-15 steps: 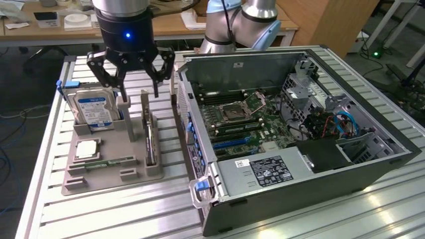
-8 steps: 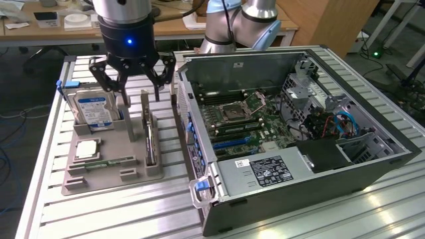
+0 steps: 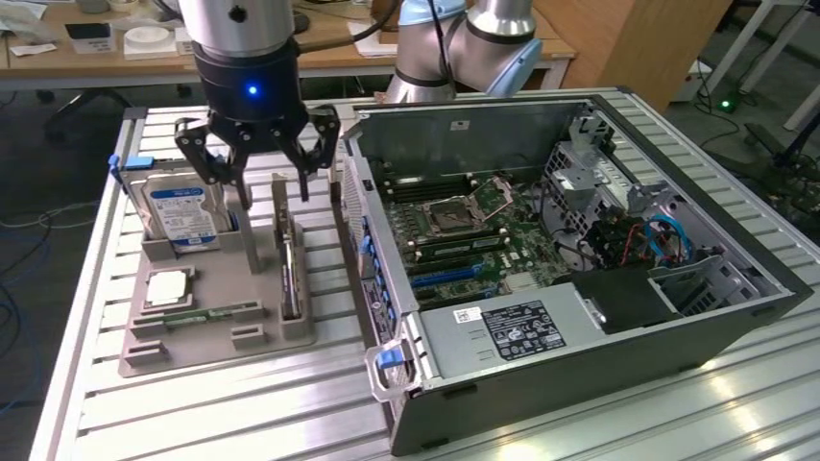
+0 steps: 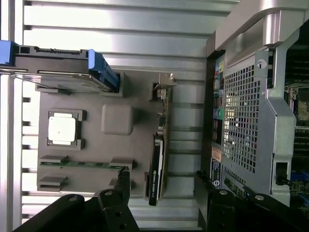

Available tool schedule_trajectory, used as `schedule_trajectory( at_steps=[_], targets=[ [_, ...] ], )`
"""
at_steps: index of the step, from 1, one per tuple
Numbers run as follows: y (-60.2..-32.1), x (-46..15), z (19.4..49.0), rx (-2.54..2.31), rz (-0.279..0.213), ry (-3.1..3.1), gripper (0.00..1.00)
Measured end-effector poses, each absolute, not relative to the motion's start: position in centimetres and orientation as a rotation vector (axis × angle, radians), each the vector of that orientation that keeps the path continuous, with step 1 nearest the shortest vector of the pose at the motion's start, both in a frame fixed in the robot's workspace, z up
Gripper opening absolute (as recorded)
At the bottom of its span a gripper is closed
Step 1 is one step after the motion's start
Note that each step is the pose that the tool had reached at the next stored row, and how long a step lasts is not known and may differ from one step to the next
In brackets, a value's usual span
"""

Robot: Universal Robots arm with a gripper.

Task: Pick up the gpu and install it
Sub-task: 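Pick up the gpu and move the gpu toward the slot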

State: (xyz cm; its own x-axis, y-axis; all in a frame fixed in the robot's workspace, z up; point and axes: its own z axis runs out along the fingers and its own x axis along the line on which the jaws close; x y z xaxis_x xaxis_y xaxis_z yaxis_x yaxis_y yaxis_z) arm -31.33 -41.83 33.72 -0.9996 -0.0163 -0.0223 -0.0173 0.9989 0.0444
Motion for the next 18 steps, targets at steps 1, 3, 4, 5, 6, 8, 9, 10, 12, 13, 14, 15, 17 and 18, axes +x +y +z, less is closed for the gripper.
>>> schedule_trajectory(
  at_steps=[1, 3, 4, 5, 6, 8, 9, 10, 12, 13, 14, 15, 17, 18],
  targets=[
    [-41.8, -31.3, 33.6, -0.027, 0.070, 3.119, 0.65],
    [-41.8, -31.3, 33.5, -0.029, 0.070, 3.119, 0.65],
    [-41.8, -31.3, 33.4, -0.030, 0.070, 3.119, 0.65],
    [-41.9, -31.3, 33.3, -0.030, 0.070, 3.119, 0.65],
    [-41.9, -31.3, 33.2, -0.031, 0.070, 3.119, 0.65],
    [-41.9, -31.3, 33.1, -0.031, 0.070, 3.119, 0.65],
    [-41.9, -31.3, 32.9, -0.031, 0.070, 3.119, 0.65],
    [-41.9, -31.3, 32.8, -0.031, 0.070, 3.119, 0.65],
    [-41.8, -31.3, 32.6, -0.031, 0.070, 3.119, 0.65],
    [-41.8, -31.3, 32.4, -0.031, 0.070, 3.119, 0.65],
    [-41.8, -31.3, 32.3, -0.031, 0.070, 3.119, 0.65],
    [-41.7, -31.3, 32.1, -0.031, 0.070, 3.119, 0.65],
    [-41.6, -31.3, 31.8, -0.031, 0.069, 3.119, 0.65],
    [-41.6, -31.3, 31.7, -0.031, 0.069, 3.119, 0.65]
  ],
)
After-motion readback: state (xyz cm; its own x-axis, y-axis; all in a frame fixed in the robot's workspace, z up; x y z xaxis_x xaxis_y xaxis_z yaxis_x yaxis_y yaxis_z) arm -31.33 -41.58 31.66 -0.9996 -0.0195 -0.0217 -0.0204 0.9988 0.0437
